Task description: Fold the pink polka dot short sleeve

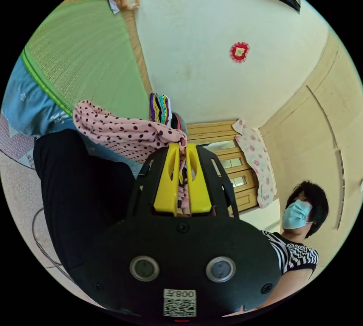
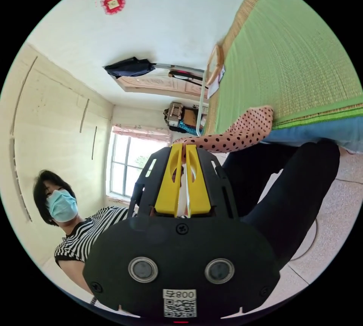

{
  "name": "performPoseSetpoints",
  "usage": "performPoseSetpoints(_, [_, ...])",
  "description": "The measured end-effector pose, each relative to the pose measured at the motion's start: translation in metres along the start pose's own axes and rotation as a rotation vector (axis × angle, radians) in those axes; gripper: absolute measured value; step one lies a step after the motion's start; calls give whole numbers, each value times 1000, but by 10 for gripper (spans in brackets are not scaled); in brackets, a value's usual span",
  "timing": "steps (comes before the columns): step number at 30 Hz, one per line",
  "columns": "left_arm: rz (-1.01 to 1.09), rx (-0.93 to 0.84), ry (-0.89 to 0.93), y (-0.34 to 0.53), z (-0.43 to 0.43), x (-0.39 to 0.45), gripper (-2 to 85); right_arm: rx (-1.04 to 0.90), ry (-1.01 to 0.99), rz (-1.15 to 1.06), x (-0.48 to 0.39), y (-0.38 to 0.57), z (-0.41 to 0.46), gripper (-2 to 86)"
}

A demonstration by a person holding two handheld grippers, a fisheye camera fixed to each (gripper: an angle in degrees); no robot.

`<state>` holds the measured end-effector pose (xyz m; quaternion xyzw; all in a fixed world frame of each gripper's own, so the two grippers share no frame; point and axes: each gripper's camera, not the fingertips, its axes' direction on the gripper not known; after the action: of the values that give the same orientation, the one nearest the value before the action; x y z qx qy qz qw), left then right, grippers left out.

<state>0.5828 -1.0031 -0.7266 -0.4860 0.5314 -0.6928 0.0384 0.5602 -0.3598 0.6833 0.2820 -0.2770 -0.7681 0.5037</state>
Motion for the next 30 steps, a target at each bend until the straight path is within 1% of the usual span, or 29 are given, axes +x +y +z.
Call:
performPoseSetpoints(12, [149,-103,75,-106,119,111,30,136,-74,-229,-8,69,-111,11])
performPoseSetpoints(19, [187,-194,70,-193,224,162,30,224,-98,-270,20,89,-175,10])
performPoseSetpoints(25, [174,-279,22,-291,342,183,30,290,-83,-238,63,68,-241,10])
performPoseSetpoints(28, [159,-315,7,-351,411,187,29,321,-55,-221,82,37,-278,11])
performPoseSetpoints(30, [155,-337,-1,-393,458,187,29,337,-29,-210,99,-2,-308,11])
